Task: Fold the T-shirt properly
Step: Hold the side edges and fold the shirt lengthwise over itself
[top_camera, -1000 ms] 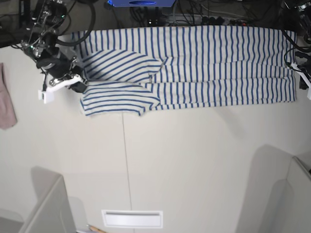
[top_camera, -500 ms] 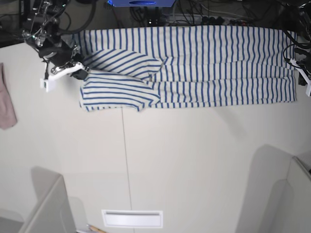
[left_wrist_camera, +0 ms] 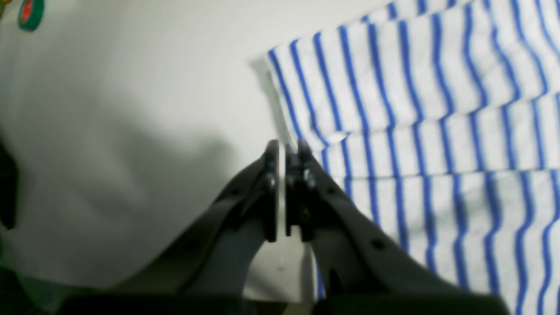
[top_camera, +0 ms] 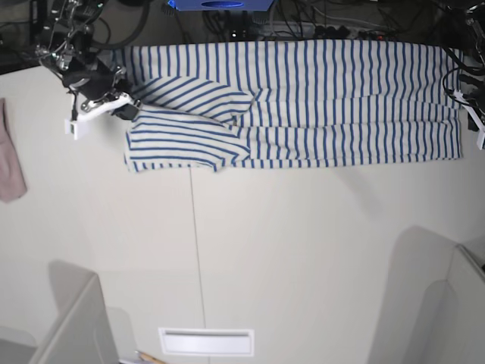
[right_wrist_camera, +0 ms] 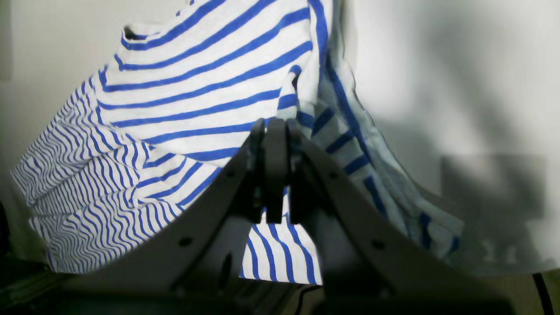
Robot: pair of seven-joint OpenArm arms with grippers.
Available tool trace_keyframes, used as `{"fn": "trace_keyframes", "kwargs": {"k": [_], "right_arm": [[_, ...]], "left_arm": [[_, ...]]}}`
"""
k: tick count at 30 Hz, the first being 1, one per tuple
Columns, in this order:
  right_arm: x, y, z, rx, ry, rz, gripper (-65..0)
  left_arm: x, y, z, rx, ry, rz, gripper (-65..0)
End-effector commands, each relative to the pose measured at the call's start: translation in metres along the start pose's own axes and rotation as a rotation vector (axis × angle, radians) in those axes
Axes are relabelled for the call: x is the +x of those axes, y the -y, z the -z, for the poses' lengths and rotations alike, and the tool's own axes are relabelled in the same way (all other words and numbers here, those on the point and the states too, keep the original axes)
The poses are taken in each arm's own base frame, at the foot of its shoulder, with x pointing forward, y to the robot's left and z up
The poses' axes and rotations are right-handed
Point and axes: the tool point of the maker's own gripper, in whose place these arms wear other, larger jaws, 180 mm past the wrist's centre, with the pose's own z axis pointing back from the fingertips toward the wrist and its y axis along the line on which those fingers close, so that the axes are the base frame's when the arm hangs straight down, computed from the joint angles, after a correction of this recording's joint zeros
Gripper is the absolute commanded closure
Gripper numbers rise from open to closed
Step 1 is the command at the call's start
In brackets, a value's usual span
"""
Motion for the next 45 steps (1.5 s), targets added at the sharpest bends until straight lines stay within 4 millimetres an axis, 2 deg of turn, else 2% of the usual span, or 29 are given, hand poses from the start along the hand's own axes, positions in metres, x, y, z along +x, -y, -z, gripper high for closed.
{"fn": "trace_keyframes", "kwargs": {"k": [1, 6, 10, 20, 22, 29, 32, 33, 34, 35, 36, 37, 41, 44, 45], "right_arm": [[0.011, -0.004, -0.002, 0.012, 0.035, -0.014, 0.0], [0.0, 0.004, 0.006, -0.001, -0.006, 0.02, 0.0], [0.0, 0.007, 0.006, -0.007, -0.008, 0.024, 0.0], [-0.003, 0.01, 0.007, -0.012, -0.017, 0.033, 0.0], [-0.009, 0.011, 0.005, -0.014, -0.031, 0.033, 0.0], [-0.009, 0.016, 0.008, -0.026, -0.039, 0.037, 0.0], [-0.014, 0.015, 0.007, -0.023, -0.069, 0.035, 0.0], [-0.014, 0.015, 0.007, -0.023, -0.071, 0.034, -4.7], [-0.014, 0.014, 0.007, -0.021, -0.072, 0.034, -15.3], [-0.013, 0.014, 0.007, -0.021, -0.066, 0.034, -23.3], [-0.011, 0.014, 0.006, -0.021, -0.057, 0.031, -30.9], [-0.009, 0.012, 0.004, -0.019, -0.049, 0.026, -35.9], [0.003, 0.006, -0.005, -0.013, 0.025, 0.001, -37.5], [0.008, 0.006, -0.006, -0.014, 0.075, -0.001, -37.5], [0.01, 0.006, -0.006, -0.013, 0.084, -0.001, -37.5]], "left_arm": [[0.012, -0.008, -0.004, 0.016, 0.032, 0.024, 0.0], [0.008, -0.009, -0.003, 0.013, 0.026, 0.009, 0.0], [0.0, -0.011, 0.001, 0.009, 0.006, -0.012, 0.0], [0.006, -0.013, 0.001, 0.014, 0.023, -0.017, 0.0], [0.008, -0.013, 0.001, 0.016, 0.027, -0.02, 0.0], [0.011, -0.011, 0.002, 0.011, 0.035, -0.017, -24.2], [0.02, -0.006, 0.0, -0.022, 0.082, -0.053, -35.7], [0.024, -0.002, 0.0, -0.048, 0.109, -0.08, -39.5], [0.027, 0.002, -0.001, -0.079, 0.135, -0.106, -43.1], [0.03, 0.006, -0.002, -0.101, 0.153, -0.123, -45.7], [0.032, 0.008, -0.002, -0.119, 0.17, -0.142, -48.1], [0.034, 0.009, -0.002, -0.129, 0.178, -0.153, -50.0], [0.017, -0.012, -0.003, -0.085, 0.168, -0.237, -52.3], [0.001, -0.015, 0.005, -0.089, 0.136, -0.29, -52.3], [0.002, -0.015, 0.007, -0.091, 0.139, -0.298, -52.0]]}}
